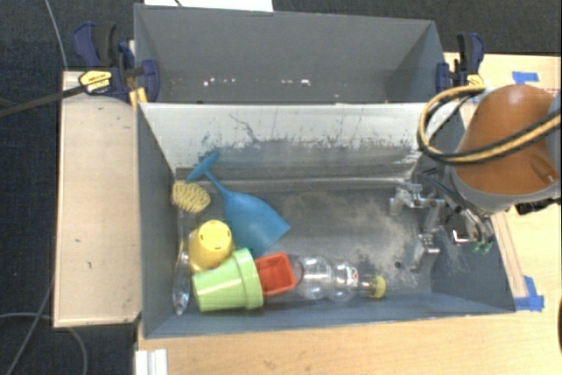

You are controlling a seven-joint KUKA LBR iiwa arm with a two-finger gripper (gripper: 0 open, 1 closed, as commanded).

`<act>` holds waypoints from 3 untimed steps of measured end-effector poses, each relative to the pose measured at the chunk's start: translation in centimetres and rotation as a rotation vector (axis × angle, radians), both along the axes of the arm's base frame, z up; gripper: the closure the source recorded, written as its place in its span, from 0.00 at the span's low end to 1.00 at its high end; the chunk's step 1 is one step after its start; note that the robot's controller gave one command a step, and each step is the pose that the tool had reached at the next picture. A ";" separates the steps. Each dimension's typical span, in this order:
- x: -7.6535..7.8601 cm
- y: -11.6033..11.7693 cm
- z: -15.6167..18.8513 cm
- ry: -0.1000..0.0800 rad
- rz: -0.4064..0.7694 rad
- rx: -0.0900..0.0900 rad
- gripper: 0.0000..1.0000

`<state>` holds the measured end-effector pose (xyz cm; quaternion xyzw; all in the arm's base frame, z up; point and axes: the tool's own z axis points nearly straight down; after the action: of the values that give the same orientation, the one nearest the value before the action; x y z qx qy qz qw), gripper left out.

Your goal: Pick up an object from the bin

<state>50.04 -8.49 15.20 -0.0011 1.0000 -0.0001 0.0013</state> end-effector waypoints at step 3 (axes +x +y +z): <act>-1.3 15.4 -5.1 -0.003 0.144 0.003 0.00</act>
Offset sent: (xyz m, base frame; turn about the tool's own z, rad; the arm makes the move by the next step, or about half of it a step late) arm -0.0108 0.0951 -0.0205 0.1588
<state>48.69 6.91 10.13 -0.0731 0.9973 0.0013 0.0027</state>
